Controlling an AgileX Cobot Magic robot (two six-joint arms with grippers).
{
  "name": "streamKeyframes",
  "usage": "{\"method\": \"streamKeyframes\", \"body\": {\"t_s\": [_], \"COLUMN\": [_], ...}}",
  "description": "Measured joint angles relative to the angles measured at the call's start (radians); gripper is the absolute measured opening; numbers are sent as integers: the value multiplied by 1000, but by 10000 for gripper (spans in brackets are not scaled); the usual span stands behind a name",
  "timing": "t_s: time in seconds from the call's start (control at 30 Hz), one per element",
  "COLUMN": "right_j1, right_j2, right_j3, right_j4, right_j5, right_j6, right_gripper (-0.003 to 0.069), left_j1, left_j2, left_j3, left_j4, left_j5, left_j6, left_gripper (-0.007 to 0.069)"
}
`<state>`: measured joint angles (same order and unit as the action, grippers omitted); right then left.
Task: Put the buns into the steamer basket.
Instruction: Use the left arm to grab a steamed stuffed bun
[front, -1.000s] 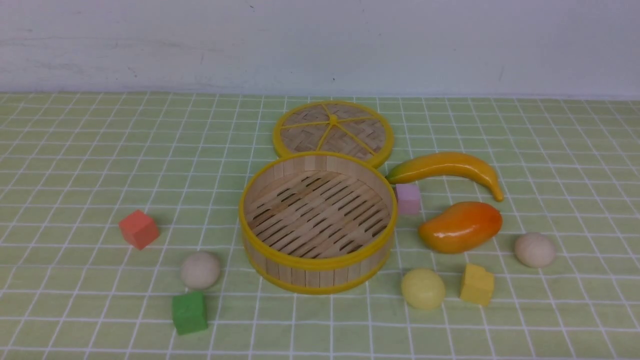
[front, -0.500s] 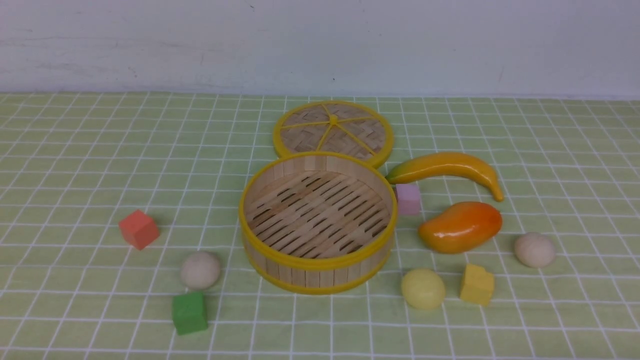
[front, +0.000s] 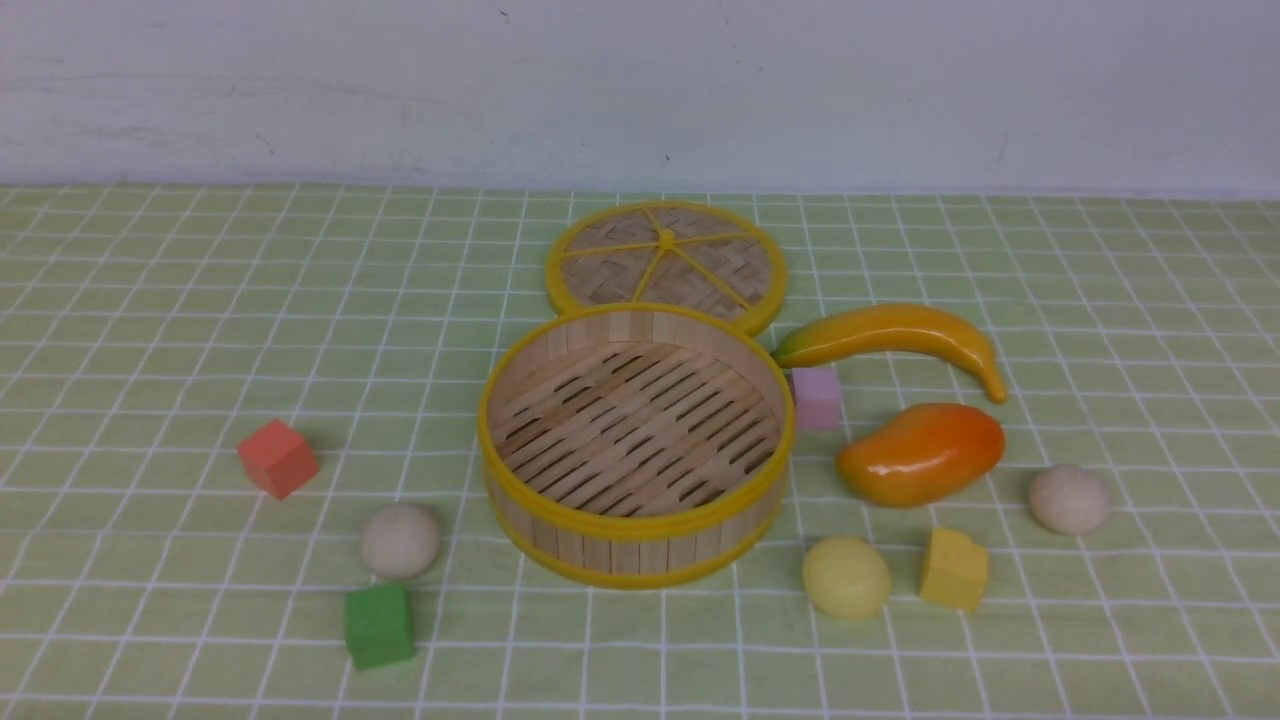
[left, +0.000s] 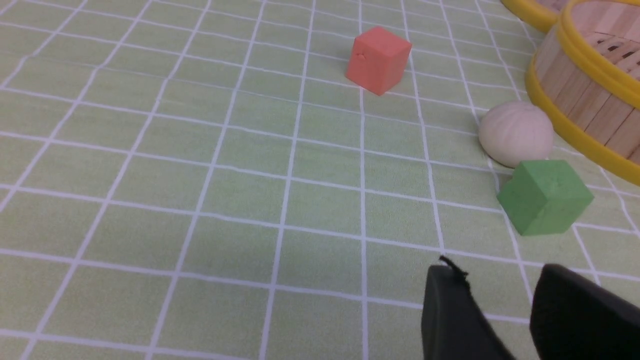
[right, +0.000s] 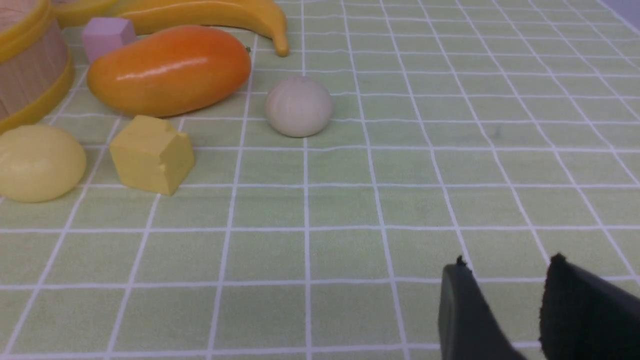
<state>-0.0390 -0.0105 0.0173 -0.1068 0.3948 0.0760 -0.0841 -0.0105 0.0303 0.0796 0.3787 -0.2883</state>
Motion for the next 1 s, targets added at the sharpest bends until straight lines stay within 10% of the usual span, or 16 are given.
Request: {"method": "streamKeyframes", "body": {"t_s": [0.33, 0.73, 1.0], "right_j1": [0, 0, 0], "right_j2": [0, 0, 0], "right_j3": [0, 0, 0], "right_j4": [0, 0, 0], "right_j5": [0, 0, 0], "right_j6": [0, 0, 0], "right_gripper": [239, 239, 239], "left_j1": [0, 0, 0], "left_j2": [0, 0, 127], "left_j3": [0, -31, -446], "left_j4": [17, -183, -201], "left_j5": [-109, -802, -644], "left_j6": [-3, -151, -154], "left_gripper": [238, 238, 238]}}
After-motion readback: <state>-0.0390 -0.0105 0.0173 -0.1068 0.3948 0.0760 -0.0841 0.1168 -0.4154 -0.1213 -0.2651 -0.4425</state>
